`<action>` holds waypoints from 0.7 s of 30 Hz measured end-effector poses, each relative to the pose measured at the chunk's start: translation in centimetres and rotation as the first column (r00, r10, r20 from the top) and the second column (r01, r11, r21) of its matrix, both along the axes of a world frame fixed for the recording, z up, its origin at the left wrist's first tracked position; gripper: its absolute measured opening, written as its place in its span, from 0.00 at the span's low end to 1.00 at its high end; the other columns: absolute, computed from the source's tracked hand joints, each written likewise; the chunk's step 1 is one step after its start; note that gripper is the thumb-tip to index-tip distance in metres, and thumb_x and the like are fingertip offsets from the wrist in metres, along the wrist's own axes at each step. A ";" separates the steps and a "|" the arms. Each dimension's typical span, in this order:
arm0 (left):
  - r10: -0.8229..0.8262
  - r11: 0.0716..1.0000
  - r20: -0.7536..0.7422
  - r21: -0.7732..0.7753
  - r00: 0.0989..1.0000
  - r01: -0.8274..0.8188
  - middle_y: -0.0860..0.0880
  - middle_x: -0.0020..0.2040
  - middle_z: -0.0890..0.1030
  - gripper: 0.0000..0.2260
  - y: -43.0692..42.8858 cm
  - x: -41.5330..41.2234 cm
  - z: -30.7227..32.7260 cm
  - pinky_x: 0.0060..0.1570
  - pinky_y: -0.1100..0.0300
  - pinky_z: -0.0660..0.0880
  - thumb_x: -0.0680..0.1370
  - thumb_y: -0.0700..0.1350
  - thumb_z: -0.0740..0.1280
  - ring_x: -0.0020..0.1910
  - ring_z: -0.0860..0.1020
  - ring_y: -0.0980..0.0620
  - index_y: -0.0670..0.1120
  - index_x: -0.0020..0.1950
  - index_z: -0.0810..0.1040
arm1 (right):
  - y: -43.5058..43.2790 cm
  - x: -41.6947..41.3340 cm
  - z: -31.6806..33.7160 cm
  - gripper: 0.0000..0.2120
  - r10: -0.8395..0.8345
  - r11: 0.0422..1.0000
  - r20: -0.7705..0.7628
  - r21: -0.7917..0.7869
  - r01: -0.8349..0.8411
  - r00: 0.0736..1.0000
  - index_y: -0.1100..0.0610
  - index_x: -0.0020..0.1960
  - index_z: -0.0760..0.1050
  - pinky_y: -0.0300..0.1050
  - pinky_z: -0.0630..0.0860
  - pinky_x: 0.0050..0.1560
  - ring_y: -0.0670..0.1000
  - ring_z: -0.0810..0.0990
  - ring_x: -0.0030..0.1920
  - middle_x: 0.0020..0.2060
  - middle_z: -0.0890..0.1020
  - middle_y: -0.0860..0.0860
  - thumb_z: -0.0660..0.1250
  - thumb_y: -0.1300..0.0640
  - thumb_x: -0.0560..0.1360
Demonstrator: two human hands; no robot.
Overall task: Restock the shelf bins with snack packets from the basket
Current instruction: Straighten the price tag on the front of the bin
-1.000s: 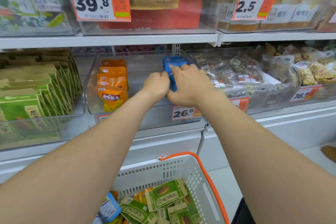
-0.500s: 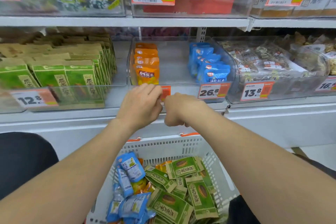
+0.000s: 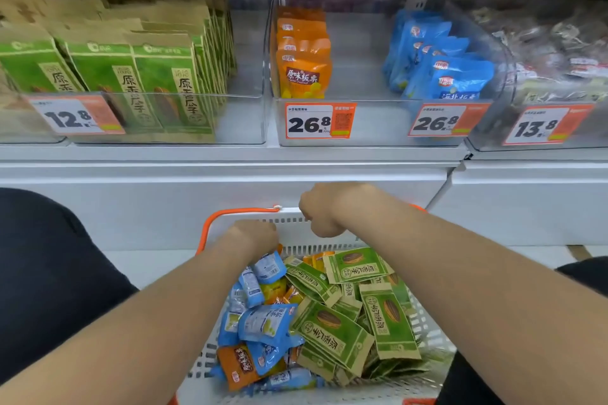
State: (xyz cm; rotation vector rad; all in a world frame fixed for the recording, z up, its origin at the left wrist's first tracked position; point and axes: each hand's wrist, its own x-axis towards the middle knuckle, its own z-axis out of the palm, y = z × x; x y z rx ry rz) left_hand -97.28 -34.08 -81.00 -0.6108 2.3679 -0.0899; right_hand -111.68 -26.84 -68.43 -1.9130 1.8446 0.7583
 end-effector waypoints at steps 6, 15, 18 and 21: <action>-0.081 0.996 0.035 -0.031 0.996 0.083 0.41 0.66 0.79 0.16 -0.6 -0.9 -0.4 0.60 0.49 0.78 0.82 0.32 0.64 0.63 0.80 0.40 0.40 0.69 0.76 | -0.2 -0.6 -1.0 0.10 0.061 0.998 -0.070 0.023 -0.059 0.996 0.58 0.59 0.75 0.47 0.72 0.37 0.51 0.74 0.37 0.48 0.76 0.53 0.61 0.64 0.80; -0.065 0.984 -0.028 -0.166 0.998 0.059 0.47 0.59 0.83 0.13 0.2 -1.3 0.2 0.46 0.51 0.76 0.80 0.32 0.67 0.57 0.83 0.42 0.45 0.61 0.81 | 0.0 0.0 -1.1 0.14 0.086 0.996 -0.077 0.040 -0.083 0.993 0.56 0.64 0.74 0.50 0.76 0.44 0.51 0.72 0.36 0.45 0.72 0.51 0.61 0.65 0.80; 0.015 0.992 -0.167 -0.119 0.986 -0.036 0.46 0.57 0.81 0.13 -0.1 -1.4 1.5 0.44 0.52 0.74 0.79 0.32 0.66 0.54 0.83 0.41 0.46 0.59 0.81 | 0.2 -0.2 -0.6 0.17 0.062 0.998 -0.057 0.037 -0.060 0.996 0.58 0.69 0.72 0.50 0.75 0.46 0.56 0.76 0.45 0.57 0.76 0.54 0.61 0.65 0.81; 0.193 0.980 -0.365 0.116 0.911 -0.162 0.50 0.47 0.81 0.10 -0.3 -1.1 2.5 0.43 0.55 0.76 0.75 0.36 0.67 0.46 0.81 0.45 0.50 0.48 0.83 | 0.3 -0.9 0.1 0.13 -0.008 0.999 -0.020 0.033 0.008 1.000 0.60 0.66 0.73 0.49 0.76 0.46 0.55 0.76 0.46 0.57 0.77 0.55 0.62 0.58 0.82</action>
